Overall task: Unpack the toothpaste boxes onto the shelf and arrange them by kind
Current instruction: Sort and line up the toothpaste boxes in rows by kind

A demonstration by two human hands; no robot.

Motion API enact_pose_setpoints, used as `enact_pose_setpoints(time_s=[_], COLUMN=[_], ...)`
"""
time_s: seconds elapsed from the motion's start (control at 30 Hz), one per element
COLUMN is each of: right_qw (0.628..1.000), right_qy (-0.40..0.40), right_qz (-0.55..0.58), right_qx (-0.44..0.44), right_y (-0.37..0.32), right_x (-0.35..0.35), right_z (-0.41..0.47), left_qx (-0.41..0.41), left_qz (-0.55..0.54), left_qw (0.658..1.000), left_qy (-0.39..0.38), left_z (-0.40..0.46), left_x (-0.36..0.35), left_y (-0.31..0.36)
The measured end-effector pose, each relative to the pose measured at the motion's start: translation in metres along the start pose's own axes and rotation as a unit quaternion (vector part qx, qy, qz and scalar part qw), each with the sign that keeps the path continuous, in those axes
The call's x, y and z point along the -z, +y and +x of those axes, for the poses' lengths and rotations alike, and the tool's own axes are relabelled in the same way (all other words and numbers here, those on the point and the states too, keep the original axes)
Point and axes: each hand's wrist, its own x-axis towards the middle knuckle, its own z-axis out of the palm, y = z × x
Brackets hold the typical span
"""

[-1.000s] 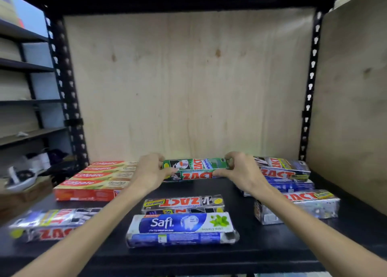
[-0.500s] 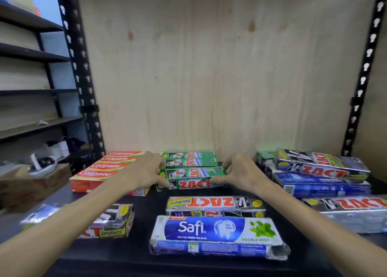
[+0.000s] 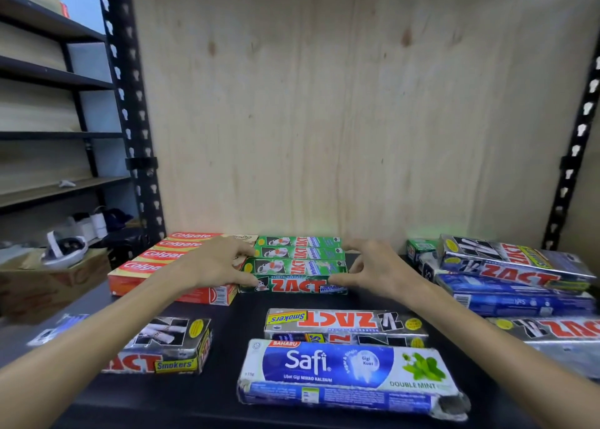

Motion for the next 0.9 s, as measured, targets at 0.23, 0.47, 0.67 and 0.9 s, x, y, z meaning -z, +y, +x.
enact_pose_setpoints(time_s=[0.23,0.47,0.67,0.9], right_qw=[1.000,0.999,0.997,0.975], right_qy=[-0.012,-0.034,0.073,0.202], right_qz=[0.003,0.004,0.008,-0.096], right_qx=[-0.006,-0.004,-0.011,-0.015], right_y=[0.004,0.002,0.014,0.068], right_x=[-0.002,0.009,0.045,0.119], right_z=[0.000,-0.008,-0.033,-0.085], left_qx=[-0.022,-0.011,-0.056,-0.168], left_qz=[0.028,-0.005,-0.094,-0.178], left_qw=[0.999,1.000,0.991,0.963], left_qy=[-0.003,0.004,0.081,0.109], left_z=[-0.005,-0.009,0.000,0.025], left_x=[-0.007,-0.005,-0.010,-0.029], left_y=[-0.003,0.015,0.076,0.189])
